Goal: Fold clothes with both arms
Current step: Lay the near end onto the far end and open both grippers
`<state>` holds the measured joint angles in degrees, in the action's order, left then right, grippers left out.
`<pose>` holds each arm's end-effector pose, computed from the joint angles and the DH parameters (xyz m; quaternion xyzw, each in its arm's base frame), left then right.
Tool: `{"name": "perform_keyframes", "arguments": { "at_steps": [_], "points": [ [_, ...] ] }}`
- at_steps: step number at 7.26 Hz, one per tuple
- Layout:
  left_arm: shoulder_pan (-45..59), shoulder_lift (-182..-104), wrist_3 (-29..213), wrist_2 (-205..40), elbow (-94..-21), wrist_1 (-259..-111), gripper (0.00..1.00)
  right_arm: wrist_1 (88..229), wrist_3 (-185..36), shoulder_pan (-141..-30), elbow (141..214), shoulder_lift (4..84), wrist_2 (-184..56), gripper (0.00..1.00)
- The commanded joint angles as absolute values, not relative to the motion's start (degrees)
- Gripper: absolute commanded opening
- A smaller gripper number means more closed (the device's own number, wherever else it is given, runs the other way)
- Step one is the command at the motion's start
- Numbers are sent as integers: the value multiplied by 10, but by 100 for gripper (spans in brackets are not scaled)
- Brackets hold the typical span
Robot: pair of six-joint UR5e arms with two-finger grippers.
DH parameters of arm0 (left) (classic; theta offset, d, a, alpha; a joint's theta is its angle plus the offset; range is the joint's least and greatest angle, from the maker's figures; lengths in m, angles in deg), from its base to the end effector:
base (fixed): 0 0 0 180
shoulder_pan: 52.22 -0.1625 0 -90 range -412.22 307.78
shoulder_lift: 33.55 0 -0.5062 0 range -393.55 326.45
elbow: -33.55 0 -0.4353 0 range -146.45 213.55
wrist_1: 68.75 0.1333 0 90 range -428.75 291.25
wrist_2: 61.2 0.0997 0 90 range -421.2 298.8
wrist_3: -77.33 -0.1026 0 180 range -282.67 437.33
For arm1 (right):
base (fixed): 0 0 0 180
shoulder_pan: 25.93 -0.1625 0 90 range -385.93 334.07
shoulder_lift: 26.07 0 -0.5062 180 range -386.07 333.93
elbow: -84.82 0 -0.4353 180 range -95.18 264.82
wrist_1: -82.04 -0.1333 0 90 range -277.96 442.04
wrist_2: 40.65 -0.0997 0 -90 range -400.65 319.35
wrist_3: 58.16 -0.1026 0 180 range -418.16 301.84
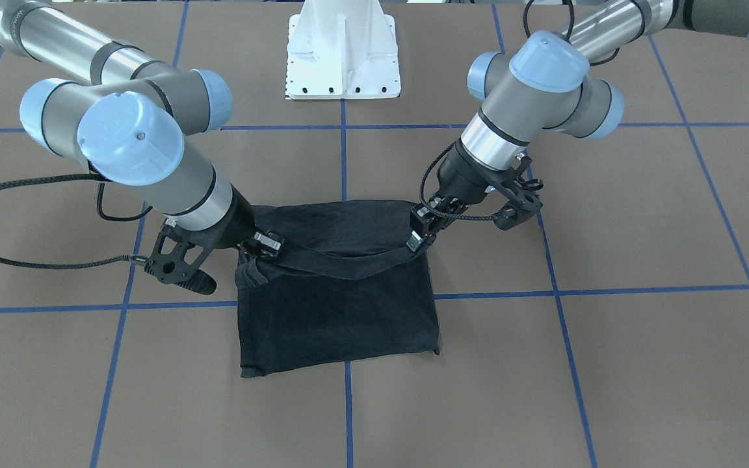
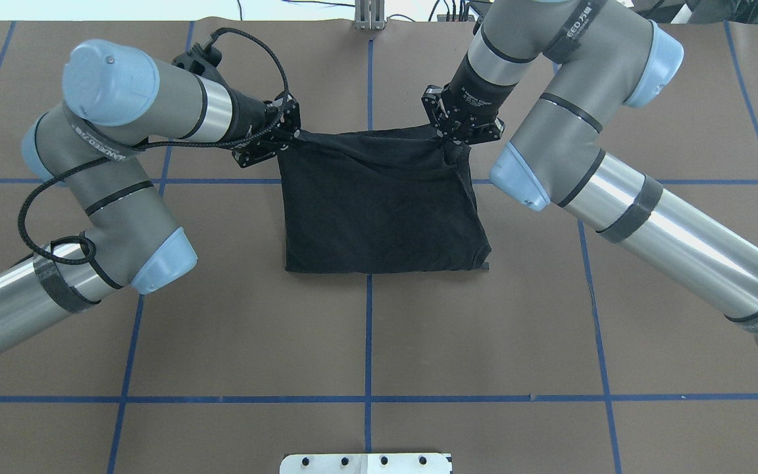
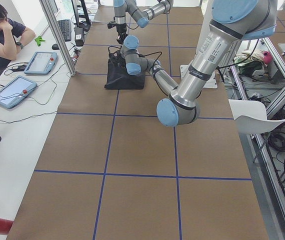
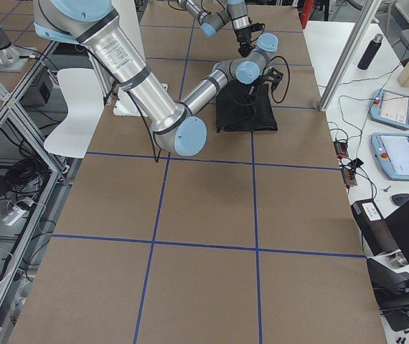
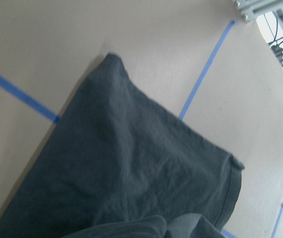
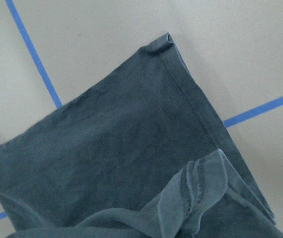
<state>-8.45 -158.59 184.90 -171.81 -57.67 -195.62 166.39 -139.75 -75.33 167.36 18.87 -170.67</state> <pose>0.4834 -0.5976 0.2520 -0.0071 0.6034 -0.3114 0.7340 -0.4888 -0.6737 0.2434 -0.1111 -0.4569 0.1877 0.8624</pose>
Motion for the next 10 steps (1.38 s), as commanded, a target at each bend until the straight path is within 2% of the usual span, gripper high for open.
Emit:
{"name": "perform_keyframes", "arguments": {
  "at_steps": [1,3,5,7,9,10],
  "points": [
    [-70,-1615,1846,-1721,-528,-1964,0,1665,-1370,-767,1632,179,-1706,0],
    [-70,-1635,1847,-1720,-461,-2004,0,1662,-1367,-759,1611,177,-1706,0],
    [-70,-1638,1852,-1719,-454,-2009,0,1662,-1368,-753,1594,156,-1705,0],
    [-65,-1642,1853,-1718,-453,-2008,0,1658,-1367,-751,1541,124,-1705,0],
    [-64,-1653,1852,-1716,-425,-2009,0,1626,-1367,-751,1515,126,-1705,0],
    [-63,-1674,1853,-1715,-397,-2009,0,1607,-1367,-751,1504,126,-1705,20]
  ]
}}
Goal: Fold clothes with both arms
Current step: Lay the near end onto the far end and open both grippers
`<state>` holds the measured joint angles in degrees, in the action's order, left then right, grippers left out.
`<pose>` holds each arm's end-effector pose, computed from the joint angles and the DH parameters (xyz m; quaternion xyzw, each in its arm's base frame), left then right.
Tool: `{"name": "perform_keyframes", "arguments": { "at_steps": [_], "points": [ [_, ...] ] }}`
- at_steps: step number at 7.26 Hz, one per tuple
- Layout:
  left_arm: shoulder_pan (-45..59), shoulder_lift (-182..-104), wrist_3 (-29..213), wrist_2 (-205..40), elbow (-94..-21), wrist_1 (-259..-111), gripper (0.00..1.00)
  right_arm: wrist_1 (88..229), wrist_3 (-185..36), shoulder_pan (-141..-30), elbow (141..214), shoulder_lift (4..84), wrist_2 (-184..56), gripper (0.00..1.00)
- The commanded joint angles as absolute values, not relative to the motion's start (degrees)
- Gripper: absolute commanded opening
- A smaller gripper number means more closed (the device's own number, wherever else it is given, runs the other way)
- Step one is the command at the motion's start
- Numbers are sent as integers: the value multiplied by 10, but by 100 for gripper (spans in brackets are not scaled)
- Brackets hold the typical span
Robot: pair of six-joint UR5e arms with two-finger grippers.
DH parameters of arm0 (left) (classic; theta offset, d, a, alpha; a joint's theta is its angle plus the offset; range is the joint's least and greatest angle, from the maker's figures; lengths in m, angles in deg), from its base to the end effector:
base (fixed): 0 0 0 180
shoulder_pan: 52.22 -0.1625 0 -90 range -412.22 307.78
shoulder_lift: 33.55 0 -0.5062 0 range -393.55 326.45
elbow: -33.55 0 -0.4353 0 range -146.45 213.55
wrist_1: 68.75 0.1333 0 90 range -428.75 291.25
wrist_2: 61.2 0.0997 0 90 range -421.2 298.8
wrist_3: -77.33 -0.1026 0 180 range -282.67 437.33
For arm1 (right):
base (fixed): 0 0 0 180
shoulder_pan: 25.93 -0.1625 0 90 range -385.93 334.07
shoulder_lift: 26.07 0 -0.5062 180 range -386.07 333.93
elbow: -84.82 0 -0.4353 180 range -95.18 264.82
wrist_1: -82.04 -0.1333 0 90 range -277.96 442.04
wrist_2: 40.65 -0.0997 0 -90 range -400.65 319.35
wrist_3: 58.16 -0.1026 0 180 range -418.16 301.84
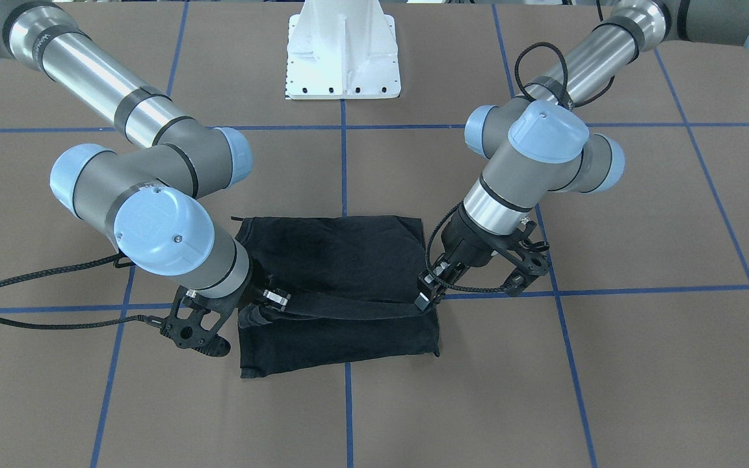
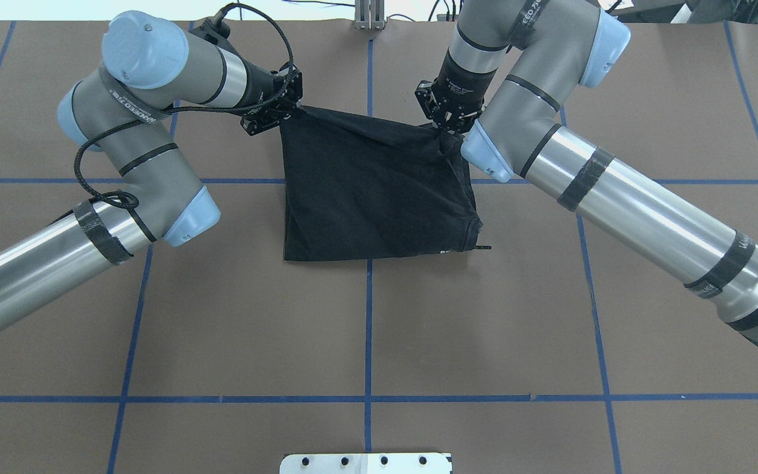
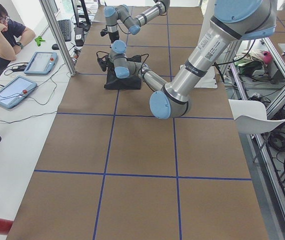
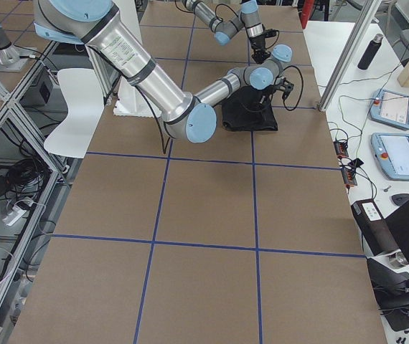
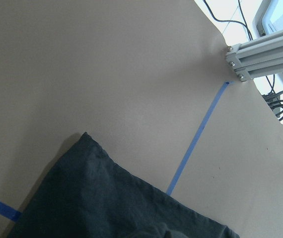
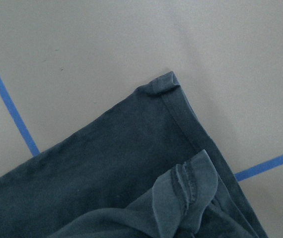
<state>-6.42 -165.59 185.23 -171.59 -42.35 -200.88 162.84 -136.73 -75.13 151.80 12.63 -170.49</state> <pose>0.5212 -0.6759 0.2735 -0.0044 0.5833 -0.3389 0.7382 -0.5405 -0.7296 0.2746 -0.1261 -0.4236 0.1846 0.8778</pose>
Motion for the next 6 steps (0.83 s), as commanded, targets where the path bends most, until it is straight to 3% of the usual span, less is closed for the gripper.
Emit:
{"name": "perform_keyframes", "arguments": {
  "at_steps": [1,2,6],
  "points": [
    [-63,-1679,1850,-1715,-386,-2009,80,1594,-1371,-753,1496,126,-1704,97],
    [-62,-1681,1852,-1715,-386,-2007,100,1594,-1368,-762,1495,126,-1705,99],
    [-27,-1671,1845,-1745,-423,-1988,100,1590,-1342,-771,1531,124,-1704,99]
  ]
}}
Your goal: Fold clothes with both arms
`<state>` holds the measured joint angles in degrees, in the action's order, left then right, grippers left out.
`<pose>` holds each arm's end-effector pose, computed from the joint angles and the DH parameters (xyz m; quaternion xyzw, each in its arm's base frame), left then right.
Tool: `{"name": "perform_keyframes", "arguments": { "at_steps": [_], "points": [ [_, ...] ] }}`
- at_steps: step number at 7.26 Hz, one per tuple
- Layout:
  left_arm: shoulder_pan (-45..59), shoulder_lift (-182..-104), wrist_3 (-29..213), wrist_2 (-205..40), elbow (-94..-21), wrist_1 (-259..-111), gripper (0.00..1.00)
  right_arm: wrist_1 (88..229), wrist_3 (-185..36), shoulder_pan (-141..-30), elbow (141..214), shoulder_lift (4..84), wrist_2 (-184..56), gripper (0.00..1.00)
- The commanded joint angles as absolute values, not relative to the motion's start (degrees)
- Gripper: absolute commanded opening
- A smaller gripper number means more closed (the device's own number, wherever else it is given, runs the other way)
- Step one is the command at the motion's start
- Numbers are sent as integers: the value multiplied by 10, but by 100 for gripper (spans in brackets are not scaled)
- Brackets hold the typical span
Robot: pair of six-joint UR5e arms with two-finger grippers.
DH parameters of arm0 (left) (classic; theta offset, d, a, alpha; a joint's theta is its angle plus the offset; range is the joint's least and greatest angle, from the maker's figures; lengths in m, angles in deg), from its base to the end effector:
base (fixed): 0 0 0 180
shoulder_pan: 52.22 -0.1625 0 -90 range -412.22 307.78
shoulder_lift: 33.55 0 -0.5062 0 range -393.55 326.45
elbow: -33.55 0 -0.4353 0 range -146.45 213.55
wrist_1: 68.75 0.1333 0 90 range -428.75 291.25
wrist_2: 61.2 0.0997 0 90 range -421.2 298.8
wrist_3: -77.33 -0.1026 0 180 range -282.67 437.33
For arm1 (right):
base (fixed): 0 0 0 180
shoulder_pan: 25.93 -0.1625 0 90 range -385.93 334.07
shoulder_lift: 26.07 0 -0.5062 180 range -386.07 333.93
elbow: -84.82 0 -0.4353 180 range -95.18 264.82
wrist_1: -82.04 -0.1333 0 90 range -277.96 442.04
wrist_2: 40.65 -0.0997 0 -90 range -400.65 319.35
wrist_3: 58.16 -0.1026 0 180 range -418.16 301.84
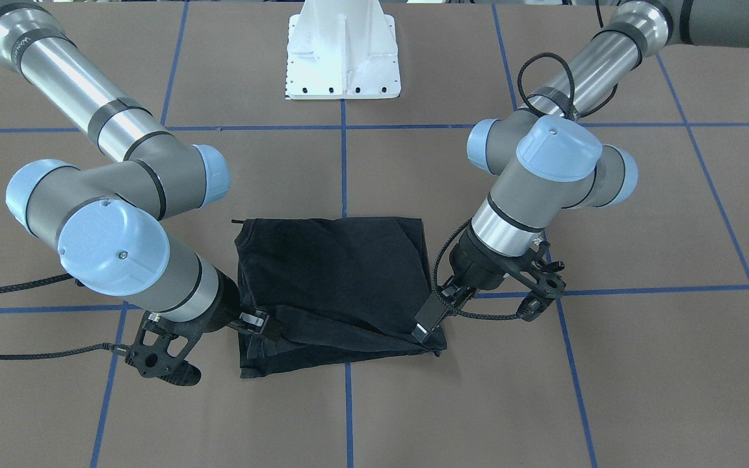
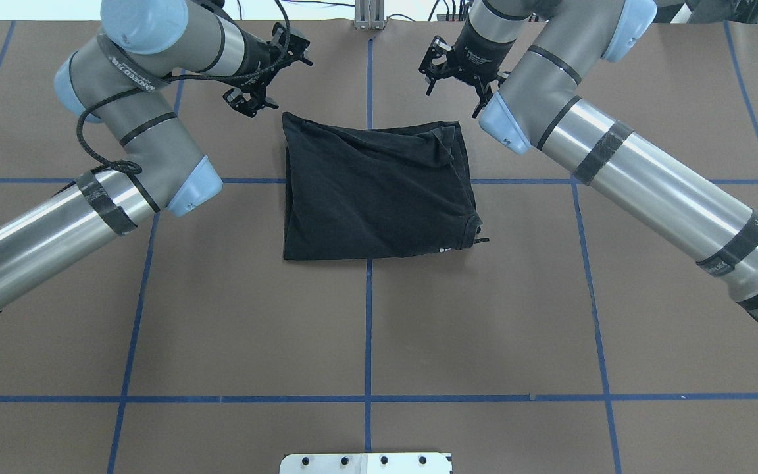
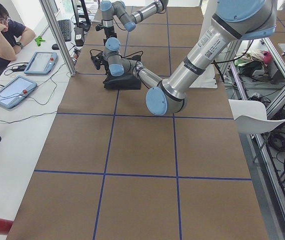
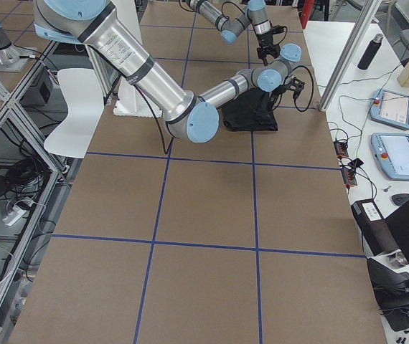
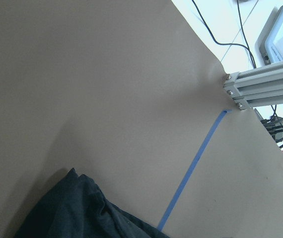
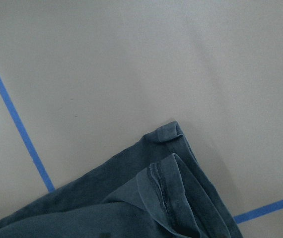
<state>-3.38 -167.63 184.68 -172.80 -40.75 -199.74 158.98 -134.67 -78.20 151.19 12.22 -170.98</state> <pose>0.4938 -0.7100 0.2595 0.0034 0.5798 -0.3517 0.7349 -0.5027 -0.7590 0.2646 -0.0920 -0.4522 0.1775 0.8692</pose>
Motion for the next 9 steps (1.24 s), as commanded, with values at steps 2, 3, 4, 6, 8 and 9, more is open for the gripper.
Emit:
{"name": "perform_keyframes", "arguments": {
  "at_steps": [2,3,4,6,8,9],
  "points": [
    [-29,-1620,1815,-1763,-520,-1914,100,1595,-1341,-723,1557,125,-1651,99],
    [-30,-1593,1804,-1775,-568,-1889,100,1595,-1339,-701,1558,126,-1620,99],
    [-31,-1584,1803,-1773,-580,-1885,100,1595,-1323,-684,1558,126,-1595,99],
    [-34,-1587,1803,-1770,-583,-1885,100,1595,-1300,-679,1552,145,-1584,99],
    [-35,-1598,1803,-1770,-586,-1878,100,1595,-1261,-682,1550,179,-1584,99],
    [-36,-1609,1803,-1770,-598,-1851,100,1595,-1241,-692,1549,188,-1587,99]
  ]
}}
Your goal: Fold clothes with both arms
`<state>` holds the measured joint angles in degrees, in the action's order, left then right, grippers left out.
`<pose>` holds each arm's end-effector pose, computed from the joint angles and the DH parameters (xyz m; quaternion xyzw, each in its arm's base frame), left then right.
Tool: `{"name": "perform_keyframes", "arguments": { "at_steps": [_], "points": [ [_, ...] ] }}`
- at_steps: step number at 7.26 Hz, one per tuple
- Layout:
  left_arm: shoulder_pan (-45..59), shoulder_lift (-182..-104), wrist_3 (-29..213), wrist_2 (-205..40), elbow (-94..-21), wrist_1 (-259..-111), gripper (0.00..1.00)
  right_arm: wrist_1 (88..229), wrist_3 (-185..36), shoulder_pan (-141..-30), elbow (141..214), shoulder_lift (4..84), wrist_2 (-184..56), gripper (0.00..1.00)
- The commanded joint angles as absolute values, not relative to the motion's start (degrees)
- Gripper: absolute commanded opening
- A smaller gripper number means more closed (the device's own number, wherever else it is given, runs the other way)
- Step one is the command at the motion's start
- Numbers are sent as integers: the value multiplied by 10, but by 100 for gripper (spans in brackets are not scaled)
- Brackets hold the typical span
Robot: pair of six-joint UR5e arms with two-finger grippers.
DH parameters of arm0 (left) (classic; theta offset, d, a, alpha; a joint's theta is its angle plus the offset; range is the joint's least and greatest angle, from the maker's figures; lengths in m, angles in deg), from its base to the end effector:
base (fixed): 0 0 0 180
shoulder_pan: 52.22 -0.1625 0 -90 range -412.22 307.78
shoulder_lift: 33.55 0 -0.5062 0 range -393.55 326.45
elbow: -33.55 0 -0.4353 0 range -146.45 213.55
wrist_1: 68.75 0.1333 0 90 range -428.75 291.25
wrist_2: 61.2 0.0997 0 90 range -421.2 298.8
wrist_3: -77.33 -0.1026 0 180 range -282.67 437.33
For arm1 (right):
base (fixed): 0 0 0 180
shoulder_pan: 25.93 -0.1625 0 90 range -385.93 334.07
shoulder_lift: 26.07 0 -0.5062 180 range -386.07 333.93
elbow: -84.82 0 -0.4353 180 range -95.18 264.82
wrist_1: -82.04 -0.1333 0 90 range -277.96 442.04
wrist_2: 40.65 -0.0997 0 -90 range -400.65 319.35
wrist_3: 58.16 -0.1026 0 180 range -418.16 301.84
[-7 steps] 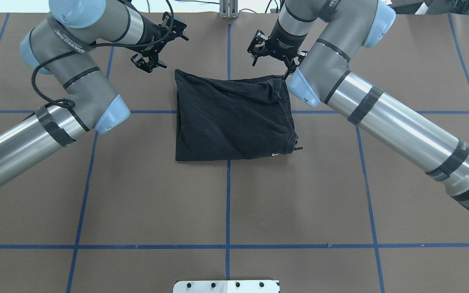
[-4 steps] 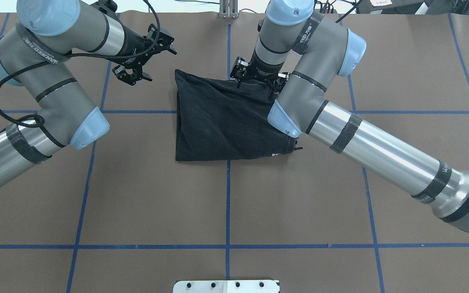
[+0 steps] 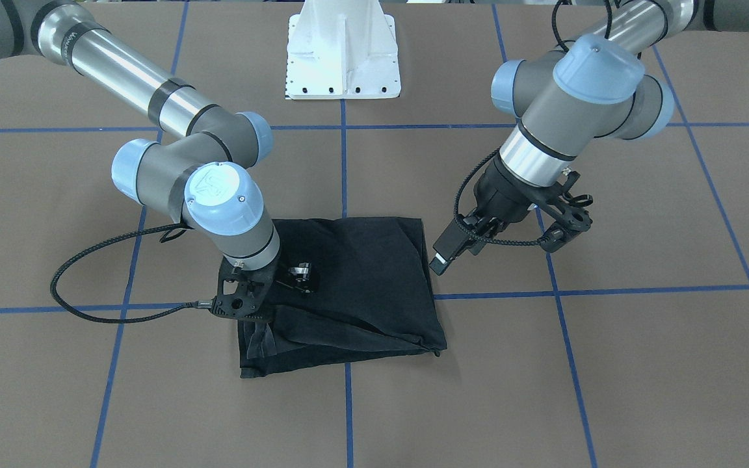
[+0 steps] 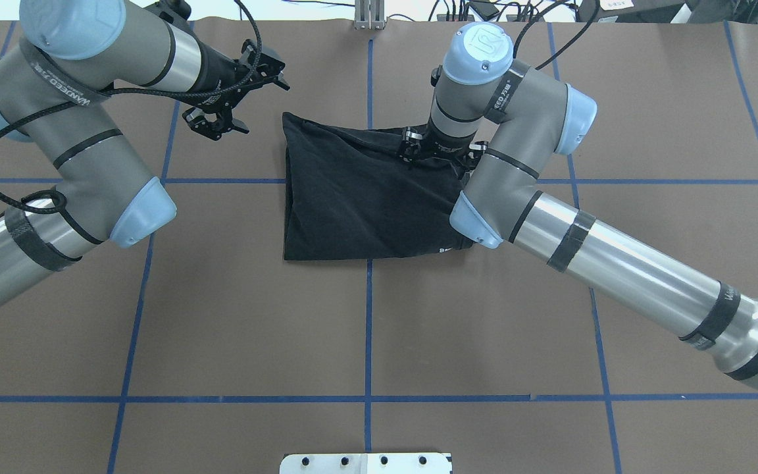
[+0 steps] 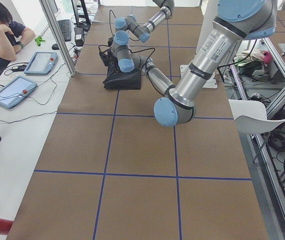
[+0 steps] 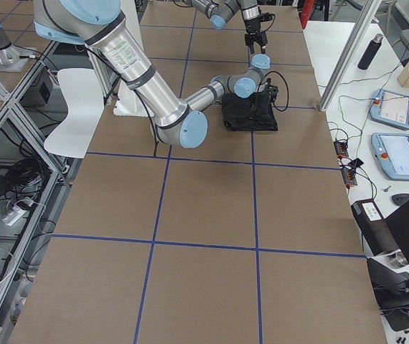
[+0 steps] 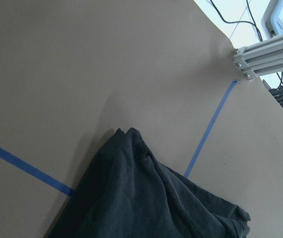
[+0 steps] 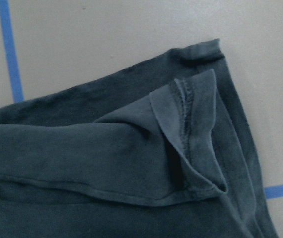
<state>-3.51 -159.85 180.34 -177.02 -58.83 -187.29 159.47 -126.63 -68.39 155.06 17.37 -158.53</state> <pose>0.4371 -0.6320 0.2422 -0.0117 0.5706 -0.3102 0.7603 -0.5995 -0.6642 0.3212 -0.0191 -0.3974 0.0862 0.9134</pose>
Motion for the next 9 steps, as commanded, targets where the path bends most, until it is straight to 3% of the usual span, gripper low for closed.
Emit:
{"name": "perform_keyframes", "arguments": {
  "at_steps": [1,9],
  "points": [
    [-37,-1619,1804,-1768,-601,-1834,100,1596,-1225,-706,1543,188,-1589,99],
    [-40,-1617,1795,-1763,-599,-1835,100,1590,-1191,-717,1475,157,-1573,99]
  ]
}}
